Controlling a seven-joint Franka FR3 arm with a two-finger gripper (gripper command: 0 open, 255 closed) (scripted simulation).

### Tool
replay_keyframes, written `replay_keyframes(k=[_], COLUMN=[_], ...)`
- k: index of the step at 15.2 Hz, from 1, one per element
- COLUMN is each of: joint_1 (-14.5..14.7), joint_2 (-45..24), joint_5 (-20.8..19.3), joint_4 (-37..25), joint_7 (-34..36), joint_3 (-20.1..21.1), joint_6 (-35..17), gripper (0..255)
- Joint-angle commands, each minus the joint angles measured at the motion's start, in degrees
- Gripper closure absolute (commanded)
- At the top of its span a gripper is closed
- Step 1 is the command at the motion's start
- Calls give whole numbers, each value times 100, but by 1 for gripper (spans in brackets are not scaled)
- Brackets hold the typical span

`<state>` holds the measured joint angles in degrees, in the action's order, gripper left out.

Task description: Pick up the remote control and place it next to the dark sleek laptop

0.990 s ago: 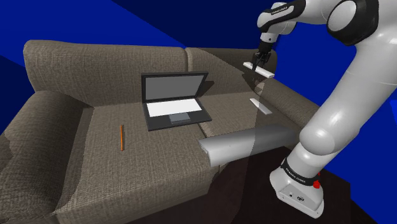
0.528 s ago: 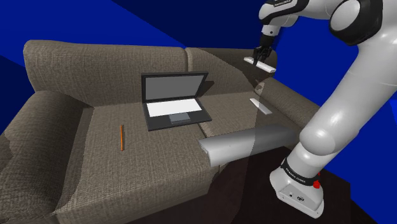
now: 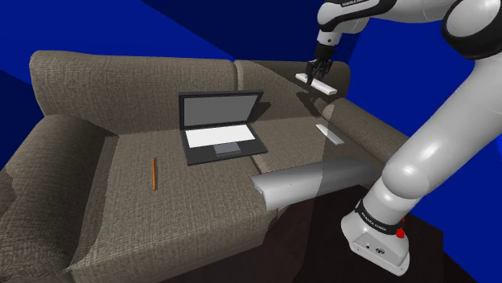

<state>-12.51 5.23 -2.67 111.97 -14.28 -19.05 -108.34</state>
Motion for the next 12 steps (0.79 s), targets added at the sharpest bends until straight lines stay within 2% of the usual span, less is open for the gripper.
replay_keyframes(k=[1,12], joint_1=[126,784], joint_2=[117,408], joint_5=[-31,-4], joint_4=[112,445], joint_7=[311,1873], joint_3=[162,1072], joint_6=[5,12], gripper=[255,255])
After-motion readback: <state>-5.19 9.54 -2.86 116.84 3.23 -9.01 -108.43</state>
